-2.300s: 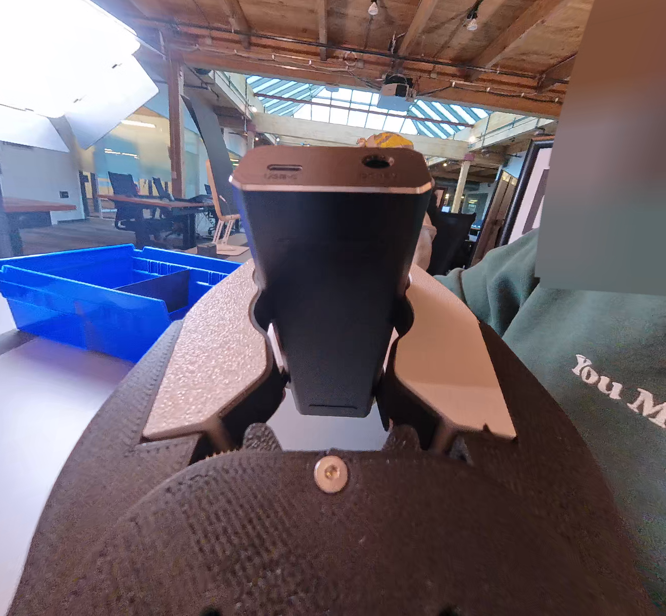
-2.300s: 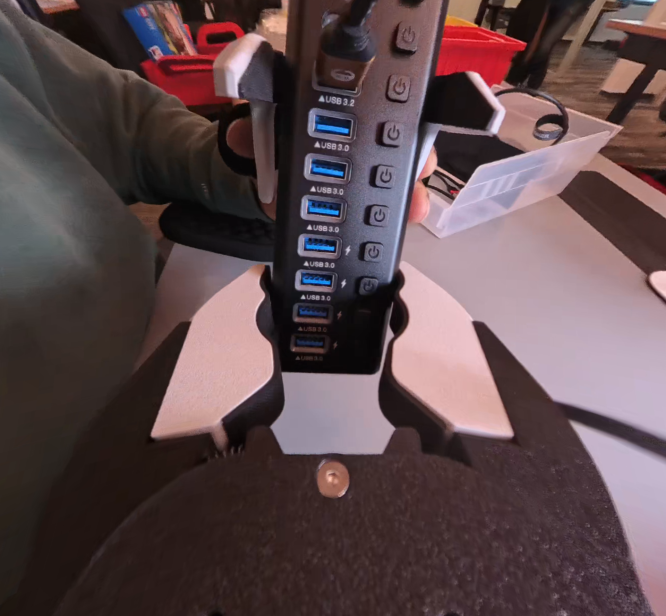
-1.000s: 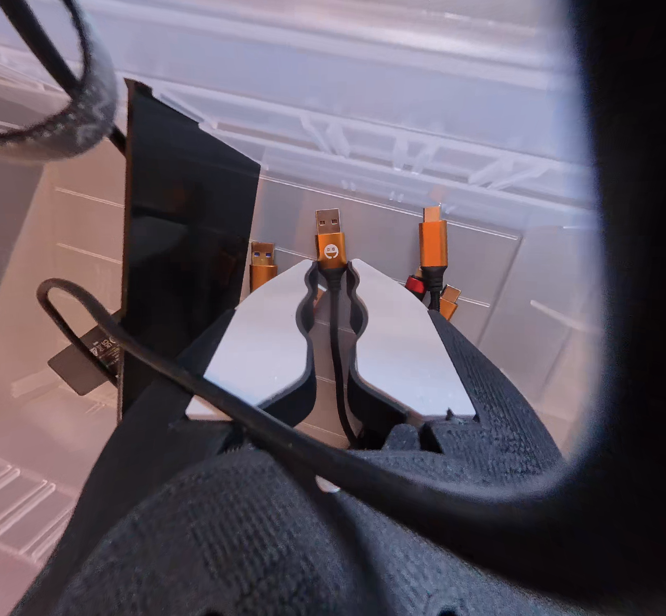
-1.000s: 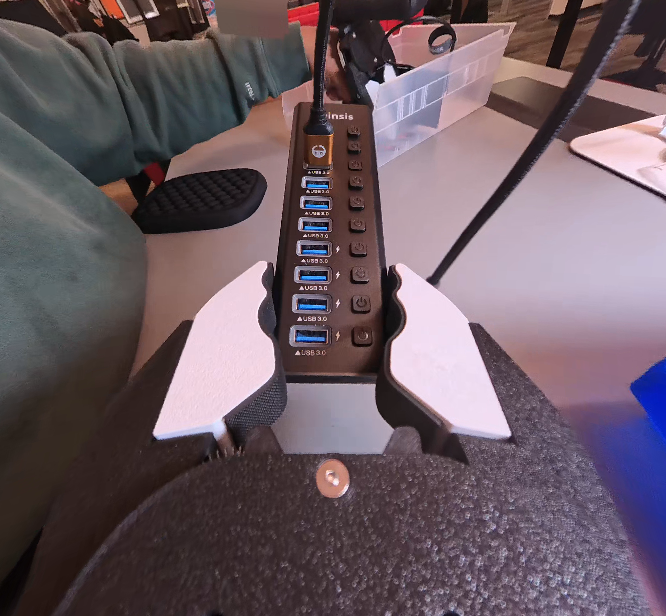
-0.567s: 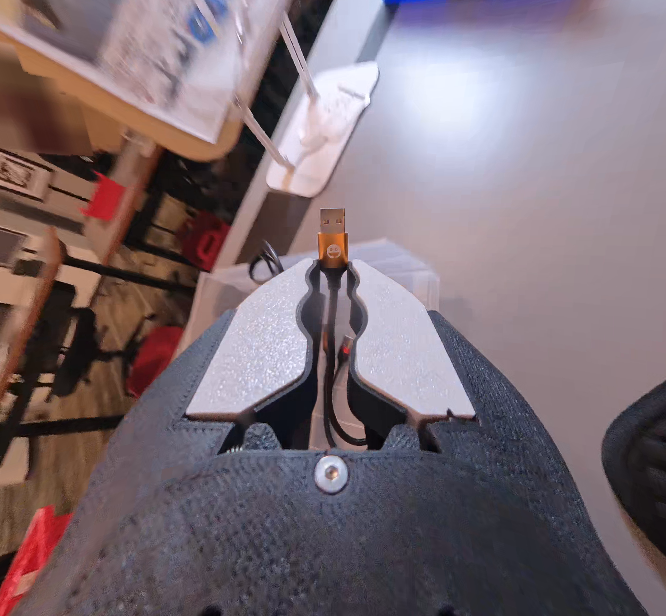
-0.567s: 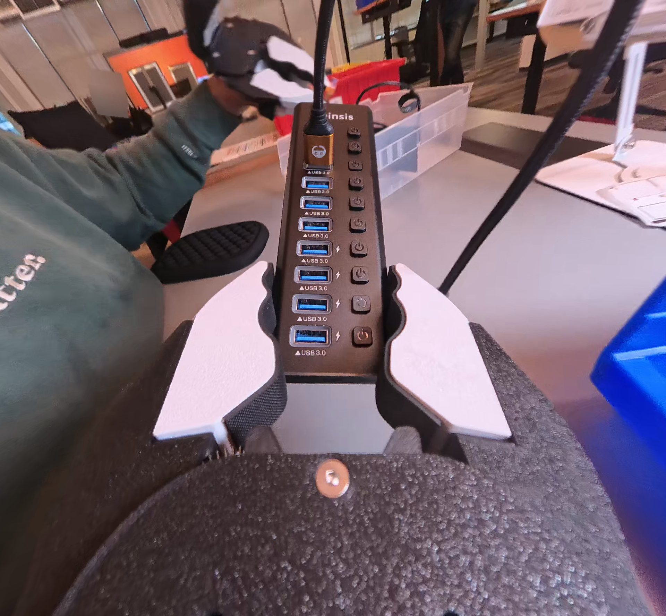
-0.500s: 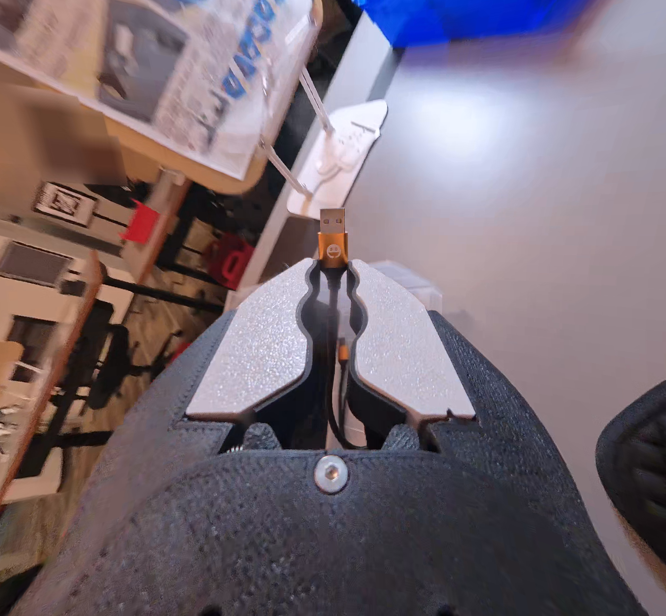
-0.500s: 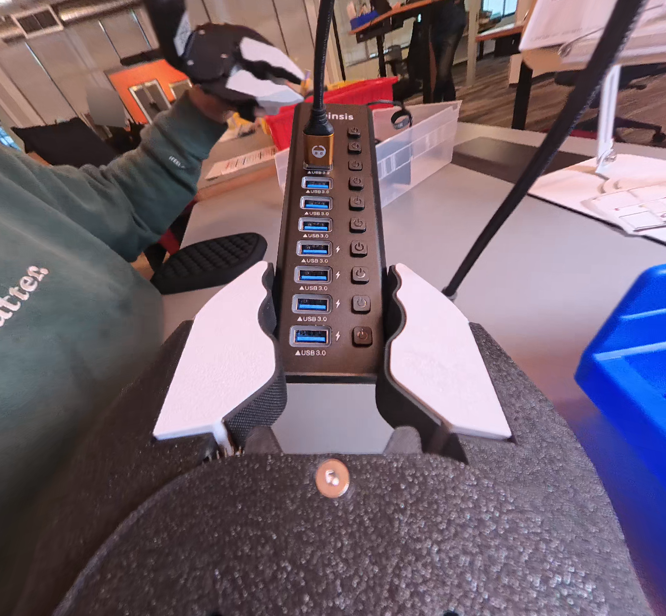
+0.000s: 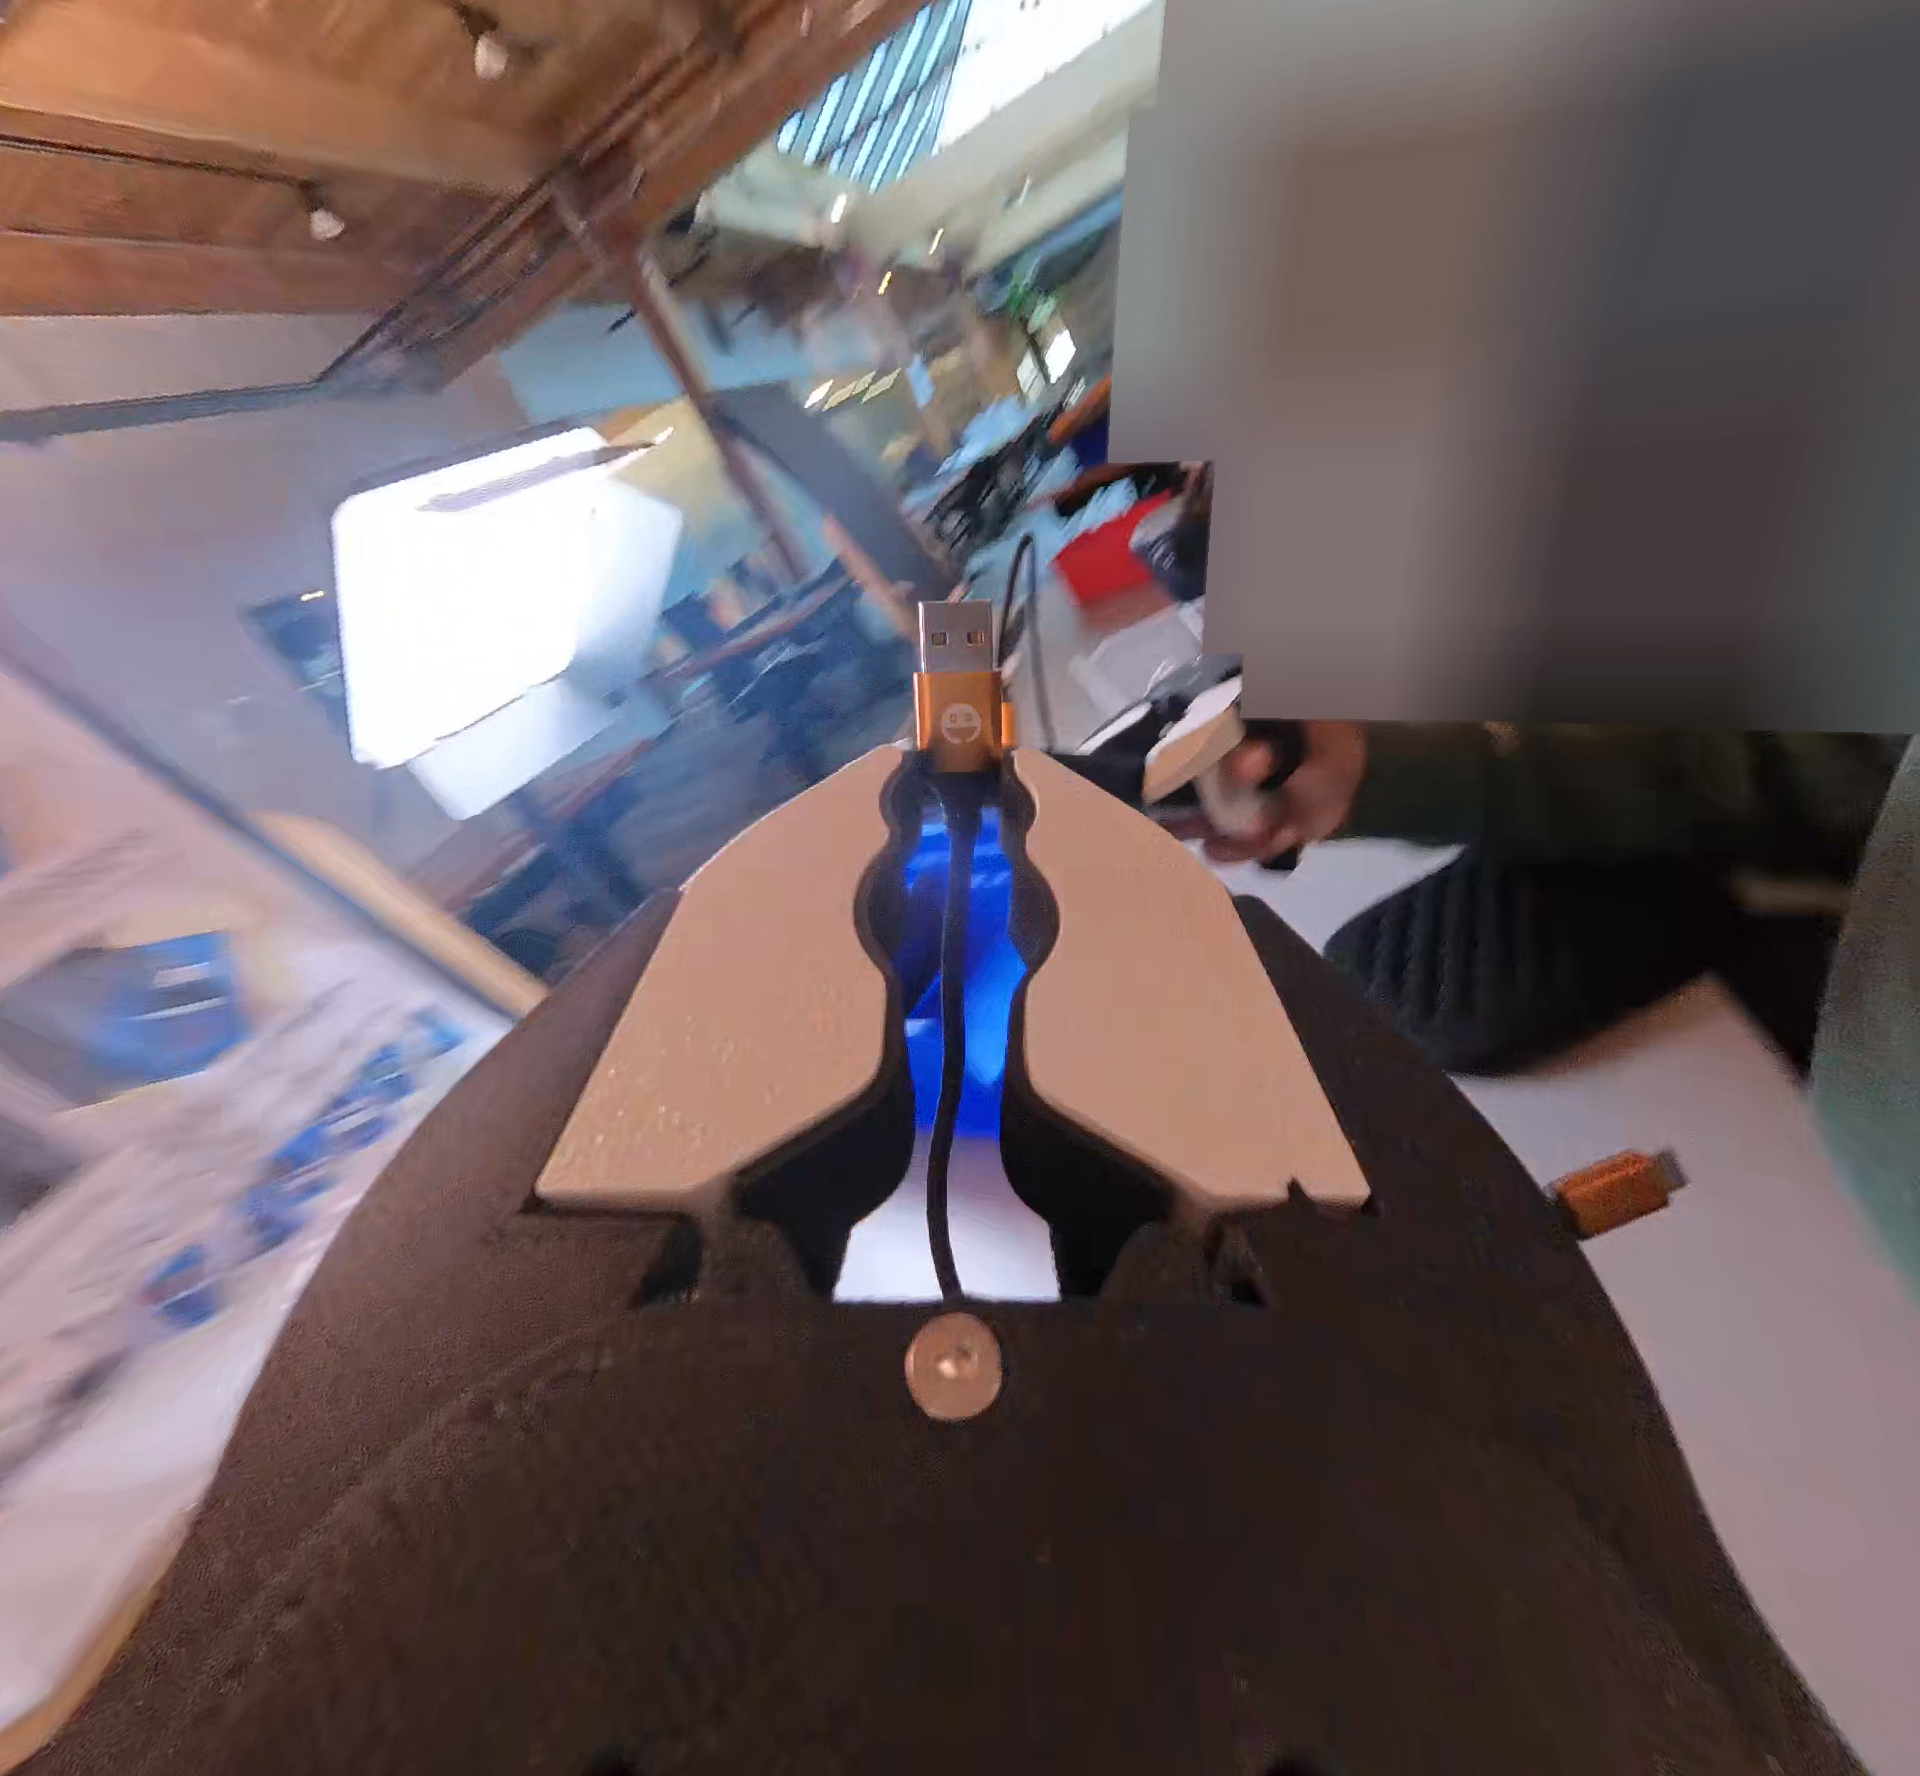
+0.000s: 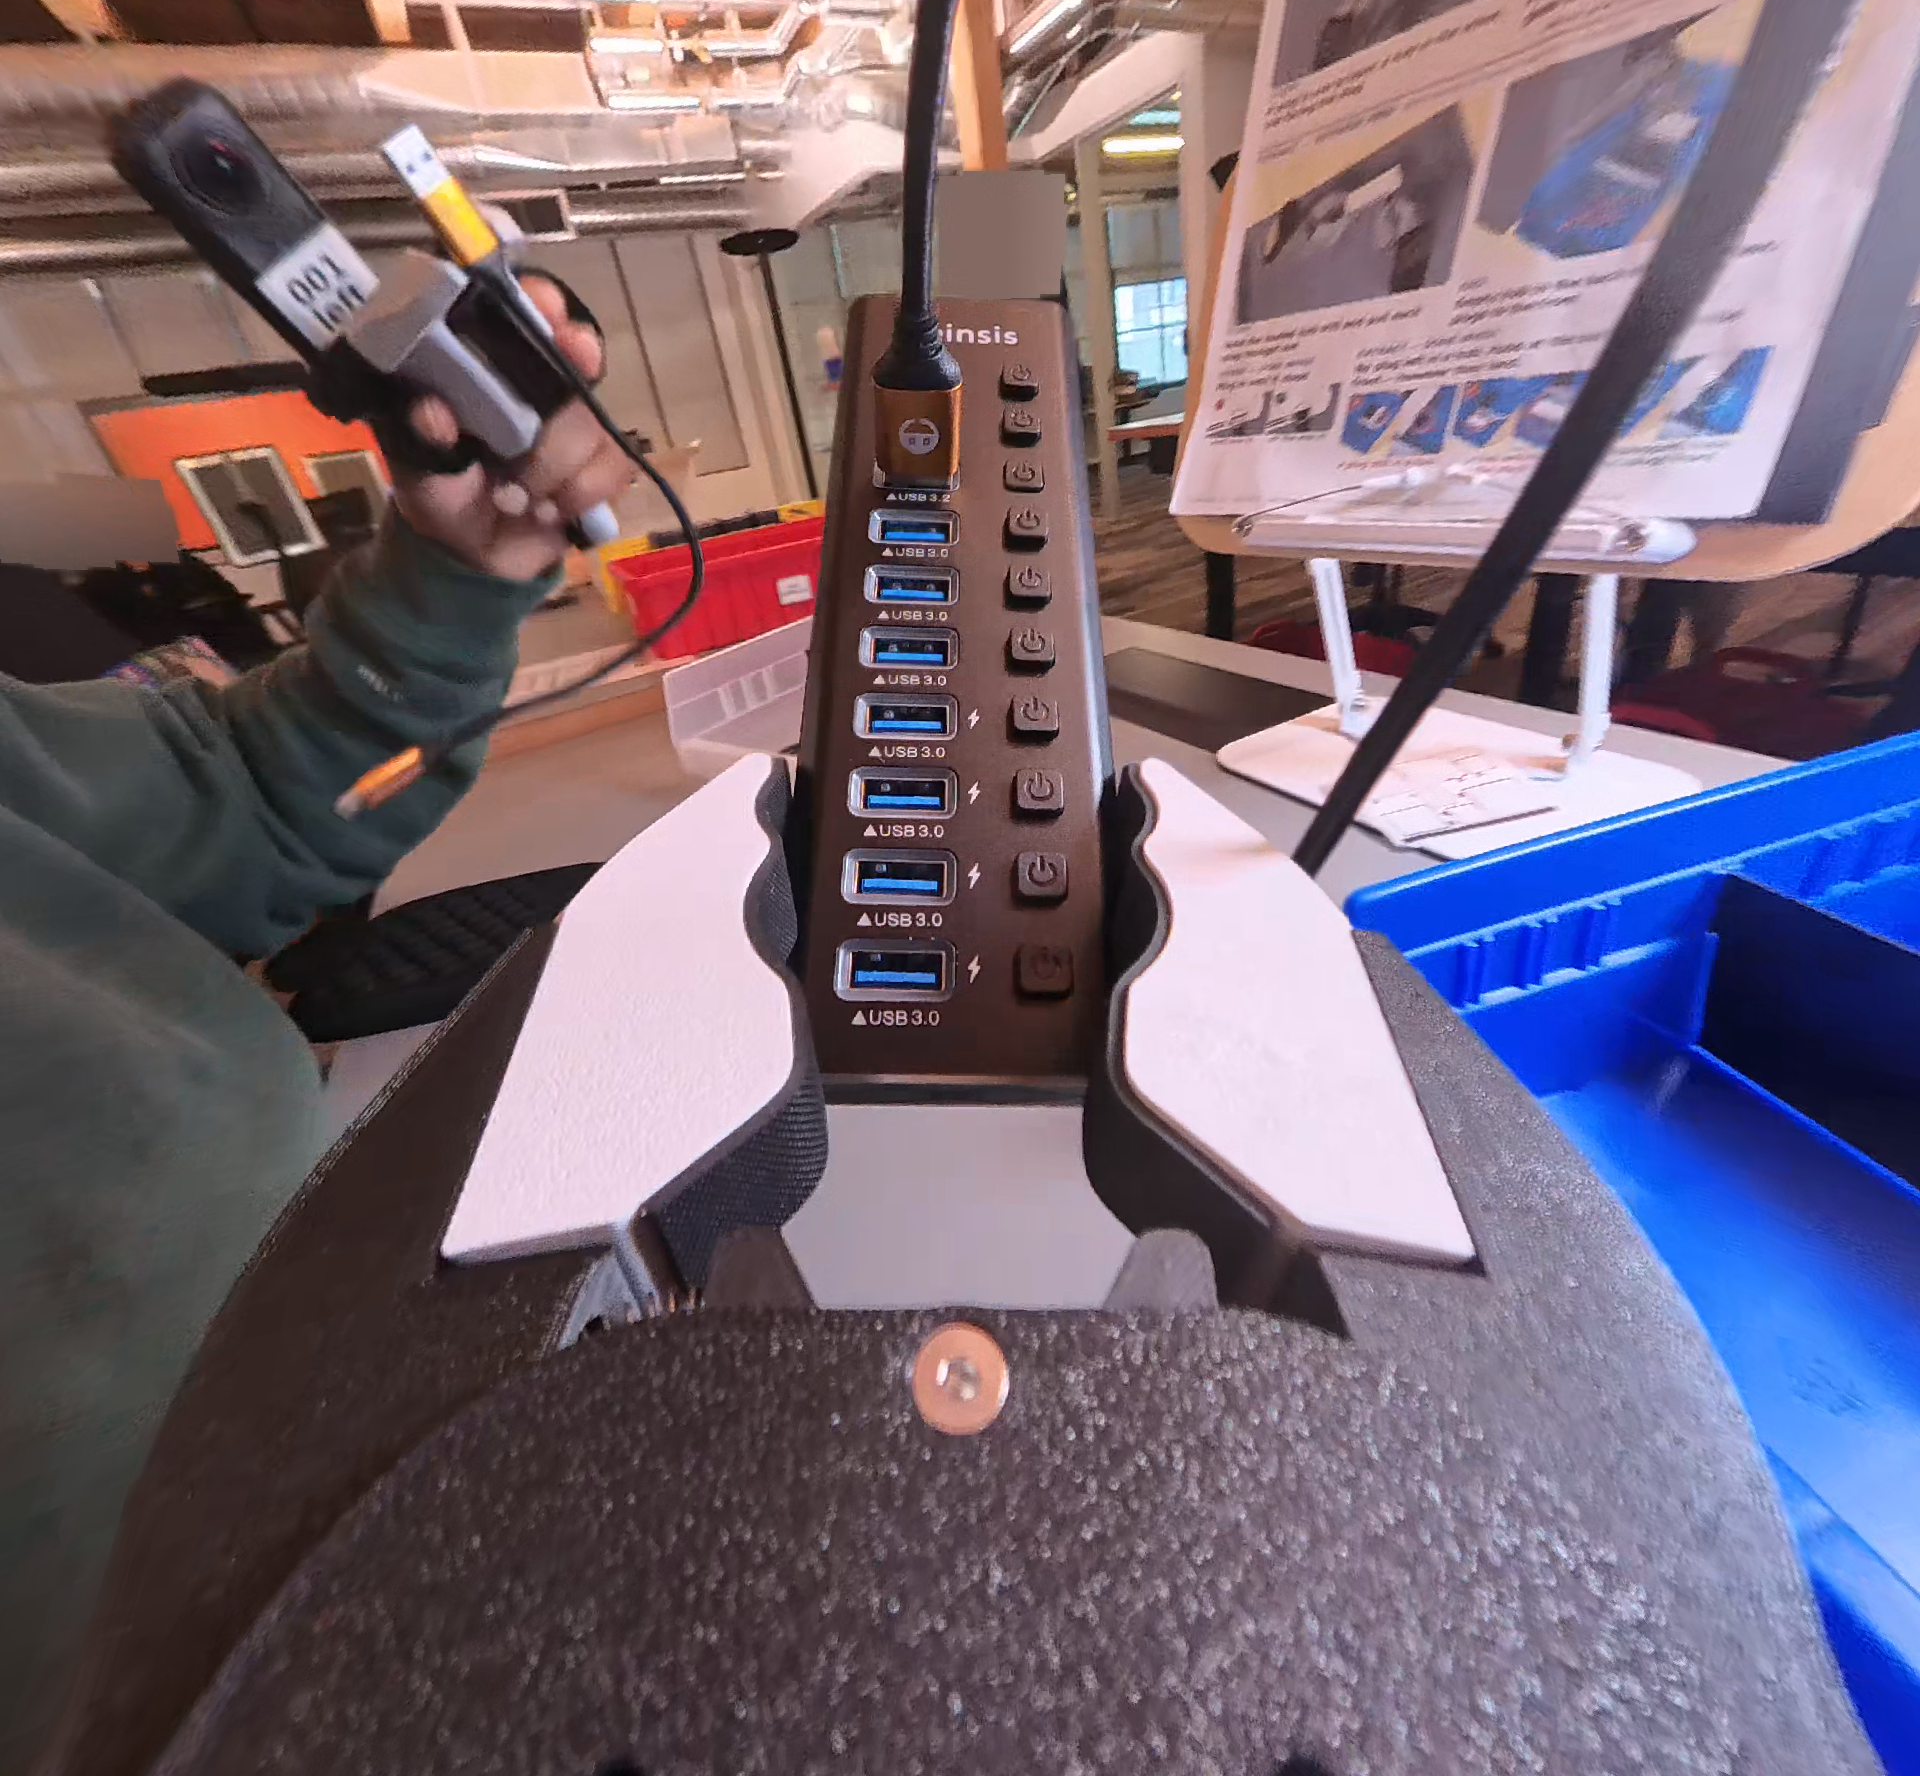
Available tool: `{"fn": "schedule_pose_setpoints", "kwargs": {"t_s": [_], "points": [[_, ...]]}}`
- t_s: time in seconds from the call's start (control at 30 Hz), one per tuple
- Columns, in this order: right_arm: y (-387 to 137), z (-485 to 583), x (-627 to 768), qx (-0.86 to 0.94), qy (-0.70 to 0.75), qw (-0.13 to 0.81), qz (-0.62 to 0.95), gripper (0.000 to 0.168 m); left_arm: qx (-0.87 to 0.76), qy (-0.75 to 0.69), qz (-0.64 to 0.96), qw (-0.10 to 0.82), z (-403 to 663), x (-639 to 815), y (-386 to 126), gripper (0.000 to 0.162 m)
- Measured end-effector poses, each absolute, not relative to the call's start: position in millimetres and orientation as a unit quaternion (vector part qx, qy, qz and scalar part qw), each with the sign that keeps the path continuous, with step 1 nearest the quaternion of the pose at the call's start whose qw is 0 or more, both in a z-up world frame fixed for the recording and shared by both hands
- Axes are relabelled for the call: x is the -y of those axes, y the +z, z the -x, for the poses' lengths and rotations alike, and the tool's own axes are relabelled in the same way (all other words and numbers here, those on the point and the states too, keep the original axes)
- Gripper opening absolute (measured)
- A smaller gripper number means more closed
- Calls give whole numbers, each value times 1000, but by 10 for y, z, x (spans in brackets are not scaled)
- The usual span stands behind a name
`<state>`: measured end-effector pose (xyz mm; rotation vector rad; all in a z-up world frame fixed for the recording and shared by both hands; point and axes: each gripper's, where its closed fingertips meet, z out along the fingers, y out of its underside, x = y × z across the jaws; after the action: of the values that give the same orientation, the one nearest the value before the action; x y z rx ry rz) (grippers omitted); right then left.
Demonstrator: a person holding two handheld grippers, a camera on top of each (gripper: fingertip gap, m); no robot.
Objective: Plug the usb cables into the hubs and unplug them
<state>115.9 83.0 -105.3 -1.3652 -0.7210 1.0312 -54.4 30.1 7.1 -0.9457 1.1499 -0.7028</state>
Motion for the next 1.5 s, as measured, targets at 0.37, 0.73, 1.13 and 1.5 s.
{"fn": "schedule_pose_setpoints", "kwargs": {"t_s": [0.37, 0.73, 1.13, 1.5], "points": [[-1104, -1415, -932, 293, 403, 617, 609, 60, -436, -527, 487, 543, -387, -707, -1529, 15], [-1180, -1193, -849, 319, 424, 597, 601, 60, -587, -264, 656, 394, 705, -602, -2459, 49], [-1328, -539, -567, 389, 462, 549, 578, 60, -402, -486, 592, 502, 357, -474, -1463, 59], [-1458, 353, -161, 475, 512, 495, 517, 60, -424, -524, 517, 528, 236, -213, -1211, 71]]}}
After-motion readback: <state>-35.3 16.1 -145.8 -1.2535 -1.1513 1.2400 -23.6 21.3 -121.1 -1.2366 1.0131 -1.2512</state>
